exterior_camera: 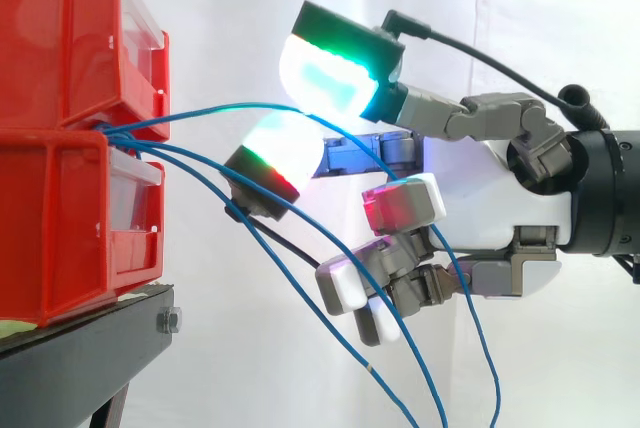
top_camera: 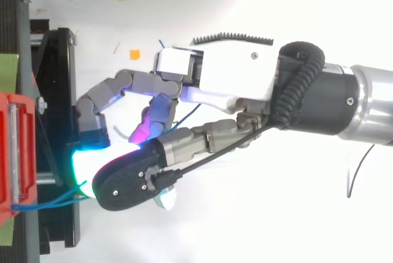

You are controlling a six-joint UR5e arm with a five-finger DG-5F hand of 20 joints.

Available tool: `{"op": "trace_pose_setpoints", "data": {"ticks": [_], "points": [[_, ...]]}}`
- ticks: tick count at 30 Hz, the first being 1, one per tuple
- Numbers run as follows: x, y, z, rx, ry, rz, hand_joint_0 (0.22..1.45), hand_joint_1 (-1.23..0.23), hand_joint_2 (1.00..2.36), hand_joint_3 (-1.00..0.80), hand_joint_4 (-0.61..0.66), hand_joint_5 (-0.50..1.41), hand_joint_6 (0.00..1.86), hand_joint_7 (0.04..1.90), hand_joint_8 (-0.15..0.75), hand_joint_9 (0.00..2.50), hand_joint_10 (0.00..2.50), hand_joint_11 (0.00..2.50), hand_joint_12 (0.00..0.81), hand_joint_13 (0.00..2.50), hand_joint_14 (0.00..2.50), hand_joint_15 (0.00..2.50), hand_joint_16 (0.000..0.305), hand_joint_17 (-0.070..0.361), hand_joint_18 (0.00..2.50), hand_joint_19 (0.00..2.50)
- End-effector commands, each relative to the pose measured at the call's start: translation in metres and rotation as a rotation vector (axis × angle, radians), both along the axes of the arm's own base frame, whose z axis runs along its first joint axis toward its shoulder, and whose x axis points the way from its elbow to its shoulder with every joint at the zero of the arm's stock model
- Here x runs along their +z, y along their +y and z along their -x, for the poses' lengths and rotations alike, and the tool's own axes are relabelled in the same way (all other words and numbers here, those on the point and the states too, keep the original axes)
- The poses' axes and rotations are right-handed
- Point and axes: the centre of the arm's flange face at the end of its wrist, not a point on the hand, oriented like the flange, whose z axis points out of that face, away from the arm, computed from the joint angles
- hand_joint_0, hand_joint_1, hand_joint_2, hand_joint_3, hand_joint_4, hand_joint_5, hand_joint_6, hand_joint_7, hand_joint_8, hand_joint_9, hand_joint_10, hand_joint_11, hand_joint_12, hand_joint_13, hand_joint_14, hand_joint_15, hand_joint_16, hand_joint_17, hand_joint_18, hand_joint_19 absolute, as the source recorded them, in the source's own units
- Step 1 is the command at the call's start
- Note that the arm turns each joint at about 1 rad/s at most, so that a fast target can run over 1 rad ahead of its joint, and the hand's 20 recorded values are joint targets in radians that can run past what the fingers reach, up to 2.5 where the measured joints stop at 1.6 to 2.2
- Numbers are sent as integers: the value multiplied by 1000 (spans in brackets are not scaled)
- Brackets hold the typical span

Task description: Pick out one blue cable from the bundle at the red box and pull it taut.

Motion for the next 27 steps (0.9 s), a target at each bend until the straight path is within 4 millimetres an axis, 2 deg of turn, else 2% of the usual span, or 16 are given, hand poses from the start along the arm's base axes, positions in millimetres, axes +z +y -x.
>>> {"op": "trace_pose_setpoints", "data": {"ticks": [1,15,22,27], "points": [[-1,0,0,-12,3,11,618,-546,1011,-371,62,-66,830,1107,310,1497,27,663,405,1148,23,594,57,128,948,807],[-1,2,0,-40,3,13,611,-774,1017,-201,55,-76,857,1147,316,1419,26,658,416,1125,23,596,60,135,960,779],[-1,3,1,-38,4,15,608,-766,1019,-142,11,-69,886,1085,324,1439,25,652,421,1132,24,594,62,138,976,775],[-8,3,4,-35,20,19,607,-743,1019,-138,7,-67,887,1075,326,1443,23,643,426,1135,23,594,62,139,978,765]]}}
